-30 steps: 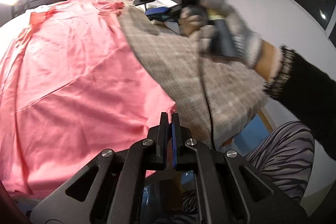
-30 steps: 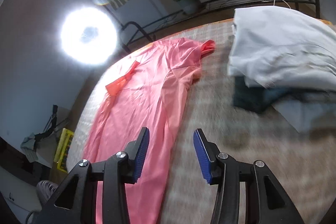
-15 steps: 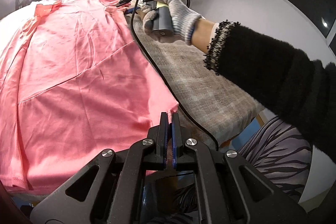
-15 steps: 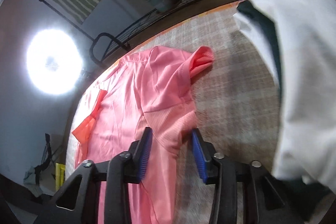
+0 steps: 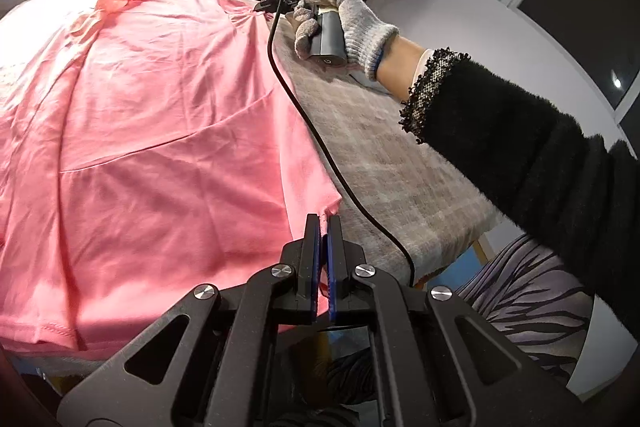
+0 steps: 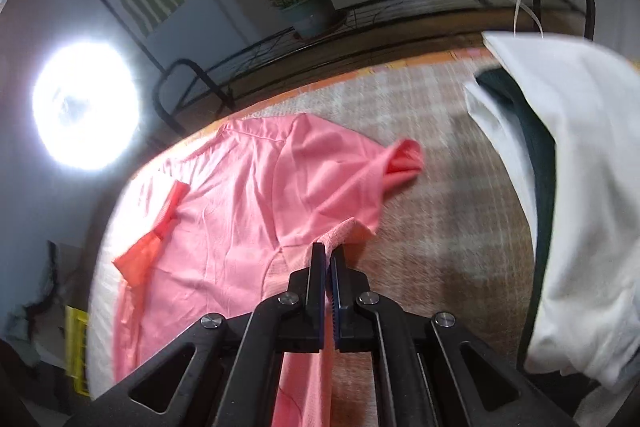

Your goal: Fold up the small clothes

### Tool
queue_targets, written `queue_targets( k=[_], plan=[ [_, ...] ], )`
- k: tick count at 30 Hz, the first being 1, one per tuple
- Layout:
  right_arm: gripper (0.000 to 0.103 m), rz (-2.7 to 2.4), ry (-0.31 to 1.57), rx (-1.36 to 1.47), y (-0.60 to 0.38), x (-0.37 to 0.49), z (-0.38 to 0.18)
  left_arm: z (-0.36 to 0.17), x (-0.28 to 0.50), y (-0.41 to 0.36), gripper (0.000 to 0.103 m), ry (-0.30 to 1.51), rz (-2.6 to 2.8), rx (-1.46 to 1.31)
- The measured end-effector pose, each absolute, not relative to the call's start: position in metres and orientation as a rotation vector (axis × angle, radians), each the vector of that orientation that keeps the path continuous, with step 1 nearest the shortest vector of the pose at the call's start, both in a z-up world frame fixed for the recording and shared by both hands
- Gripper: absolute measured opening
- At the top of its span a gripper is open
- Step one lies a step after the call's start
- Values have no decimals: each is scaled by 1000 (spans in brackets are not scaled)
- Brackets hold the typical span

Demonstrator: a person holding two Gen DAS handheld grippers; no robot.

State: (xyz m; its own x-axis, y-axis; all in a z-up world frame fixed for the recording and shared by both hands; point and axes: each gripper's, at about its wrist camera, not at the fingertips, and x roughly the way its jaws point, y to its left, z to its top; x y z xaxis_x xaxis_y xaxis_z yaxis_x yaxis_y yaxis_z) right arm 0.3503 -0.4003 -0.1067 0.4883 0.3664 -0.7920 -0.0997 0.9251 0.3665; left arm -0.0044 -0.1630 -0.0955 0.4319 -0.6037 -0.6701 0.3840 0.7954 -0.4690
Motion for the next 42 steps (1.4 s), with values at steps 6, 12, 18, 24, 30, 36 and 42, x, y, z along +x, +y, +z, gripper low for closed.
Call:
queue_targets(
  k=[6, 12, 18, 24, 30, 36, 42],
  plan=[
    [0, 276, 1006, 170, -355, 354, -87, -94, -5, -132, 1, 923, -586, -322],
    [0, 319, 999, 47, -286, 359, -79, -97, -7, -91, 0, 895, -538, -424],
    [0, 362, 1012, -84, -222, 359, -92, -113, -10, -65, 0, 939, -487, -489],
    [2, 409, 1047, -148, -186, 357, -114, -117, -13, -60, 1, 955, -440, -486],
    [38, 527, 1117, -80, -188, 357, -119, -105, -15, -57, 12, 926, -417, -468],
    [37, 552, 1014, 135, -256, 362, -71, -81, -16, -52, 22, 838, -417, -427],
    [34, 346, 1021, 196, -316, 381, -81, -60, 4, -36, 22, 833, -393, -376]
  ],
)
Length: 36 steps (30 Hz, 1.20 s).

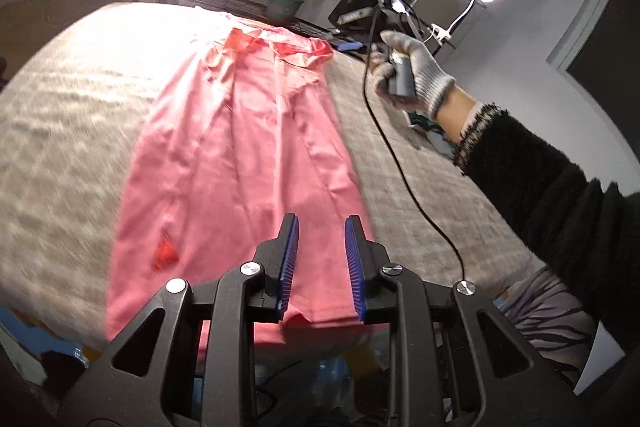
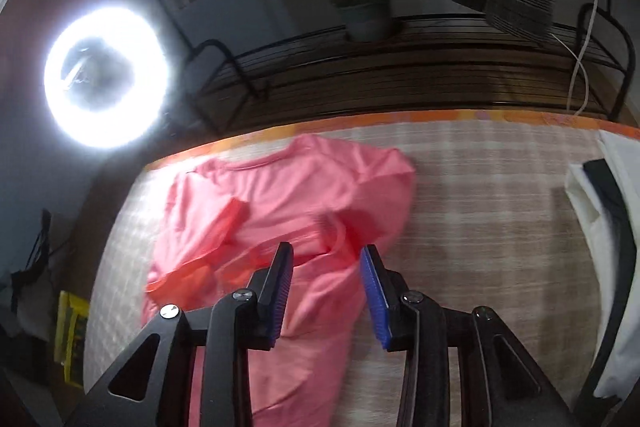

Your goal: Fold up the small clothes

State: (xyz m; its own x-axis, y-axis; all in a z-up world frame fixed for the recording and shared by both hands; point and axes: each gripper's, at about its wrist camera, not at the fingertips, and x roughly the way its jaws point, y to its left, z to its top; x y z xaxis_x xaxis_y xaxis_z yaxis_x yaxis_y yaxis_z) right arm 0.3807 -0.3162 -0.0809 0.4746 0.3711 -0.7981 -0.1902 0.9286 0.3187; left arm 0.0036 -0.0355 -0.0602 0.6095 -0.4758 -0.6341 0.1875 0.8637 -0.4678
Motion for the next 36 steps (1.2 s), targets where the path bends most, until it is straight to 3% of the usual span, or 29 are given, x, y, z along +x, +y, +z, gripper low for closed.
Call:
queue_targets(
  k=[7, 12, 15, 25, 36],
  plan=[
    [34, 329, 1011, 100, -292, 397, -87, -33, 23, -7, 22, 780, -309, -308],
    [33, 272, 1029, -20, -267, 414, -95, -41, 32, 0, 22, 784, -302, -344],
    [0, 255, 1044, -61, -264, 425, -102, -46, 35, -2, 22, 802, -309, -324],
    [0, 383, 953, -140, -224, 437, -59, -49, 34, 5, 22, 795, -323, -374],
    [1, 403, 1078, -243, -169, 453, -135, -55, 40, 10, 22, 822, -320, -411]
  ],
)
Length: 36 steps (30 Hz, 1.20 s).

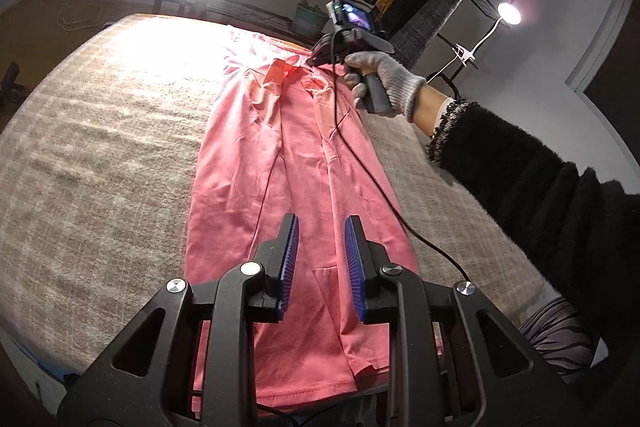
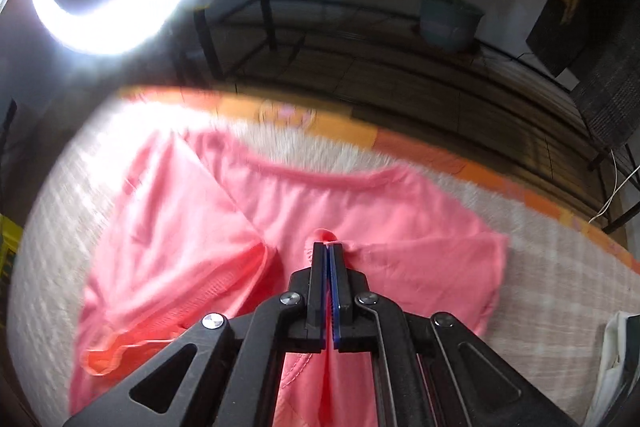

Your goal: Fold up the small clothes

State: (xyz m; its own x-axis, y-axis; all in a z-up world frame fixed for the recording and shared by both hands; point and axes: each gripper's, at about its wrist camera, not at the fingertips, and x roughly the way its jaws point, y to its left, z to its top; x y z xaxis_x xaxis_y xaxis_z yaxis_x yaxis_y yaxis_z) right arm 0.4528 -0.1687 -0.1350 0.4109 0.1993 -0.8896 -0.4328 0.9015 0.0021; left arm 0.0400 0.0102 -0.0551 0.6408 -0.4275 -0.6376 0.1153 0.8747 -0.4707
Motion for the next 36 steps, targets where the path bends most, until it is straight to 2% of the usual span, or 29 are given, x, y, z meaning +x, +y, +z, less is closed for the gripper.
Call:
queue_targets(
  k=[1, 2, 3, 4, 9, 18, 20, 21, 27, 30, 31, 32, 33, 36],
  plan=[
    [7, 398, 1084, -261, -167, 452, -138, -55, 40, 10, 22, 820, -318, -408],
    [16, 392, 1071, -272, -166, 450, -135, -54, 39, 10, 22, 815, -316, -403],
    [34, 386, 1058, -269, -168, 447, -129, -54, 39, 10, 22, 811, -314, -398],
    [36, 388, 1042, -262, -170, 443, -123, -53, 38, 9, 22, 809, -316, -395],
    [29, 550, 1017, -205, -176, 395, -93, -52, 35, 7, 22, 810, -337, -399],
    [31, 574, 1139, -292, -166, 360, -132, -44, 29, 5, 22, 782, -341, -378],
    [19, 551, 1114, -344, -162, 356, -134, -44, 29, 5, 22, 784, -341, -376],
    [0, 531, 1098, -370, -161, 353, -130, -43, 29, 5, 22, 784, -340, -374],
    [0, 720, 1028, -196, -169, 337, -94, -42, 29, 5, 22, 783, -348, -366],
    [7, 829, 1121, -156, -161, 334, -105, -42, 29, 5, 22, 782, -342, -360],
    [27, 846, 1148, -157, -159, 332, -108, -41, 29, 5, 22, 777, -338, -352],
    [38, 832, 1153, -167, -159, 329, -109, -40, 29, 5, 22, 772, -332, -342],
    [42, 796, 1121, -182, -160, 324, -104, -40, 29, 5, 22, 767, -322, -333],
    [40, 799, 1062, -100, -181, 316, -80, -39, 26, 10, 22, 750, -299, -310]
  ],
)
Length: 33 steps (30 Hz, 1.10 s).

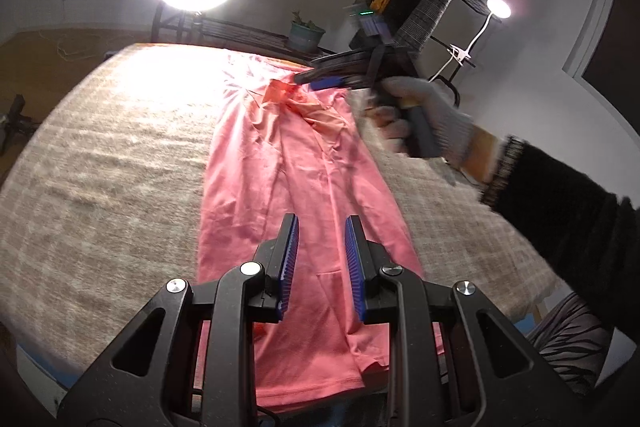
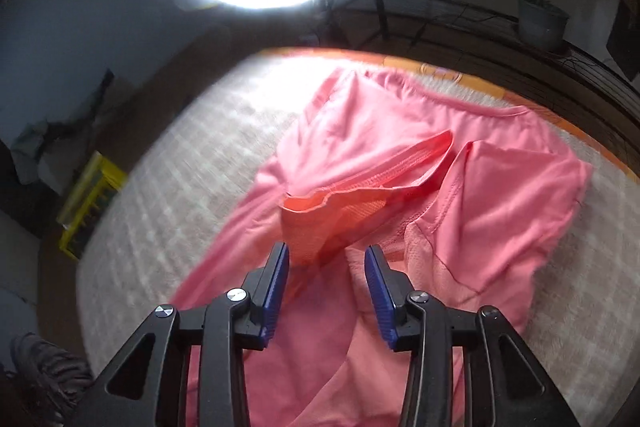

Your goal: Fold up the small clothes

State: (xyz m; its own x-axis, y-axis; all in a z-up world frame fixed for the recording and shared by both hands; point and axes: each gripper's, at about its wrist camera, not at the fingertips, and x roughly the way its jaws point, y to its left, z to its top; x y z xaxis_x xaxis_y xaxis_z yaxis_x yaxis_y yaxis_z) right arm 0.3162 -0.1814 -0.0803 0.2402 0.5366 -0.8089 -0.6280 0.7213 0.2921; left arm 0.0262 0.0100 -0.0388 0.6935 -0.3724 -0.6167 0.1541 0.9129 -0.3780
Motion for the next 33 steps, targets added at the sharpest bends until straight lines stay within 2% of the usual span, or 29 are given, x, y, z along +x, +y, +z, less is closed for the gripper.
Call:
queue_targets(
  k=[9, 12, 13, 18, 26, 32, 33],
  plan=[
    [39, 711, 909, 25, -284, 226, 13, -48, 17, 36, 23, 773, -240, -277],
    [39, 677, 909, 48, -315, 189, 22, -54, 16, 49, 38, 807, -232, -301],
    [39, 661, 925, 55, -326, 173, 21, -56, 16, 52, 39, 819, -232, -311],
    [39, 636, 1027, 59, -350, 97, -17, -83, 12, 67, 39, 937, -222, -373],
    [39, 635, 1254, 124, -355, 31, -108, -114, -3, 72, 39, 1053, -203, -383],
    [39, 688, 1303, 197, -348, 20, -128, -124, -6, 63, 39, 1092, -201, -325],
    [35, 703, 1306, 201, -346, 17, -128, -127, -6, 61, 39, 1102, -203, -320]
  ],
)
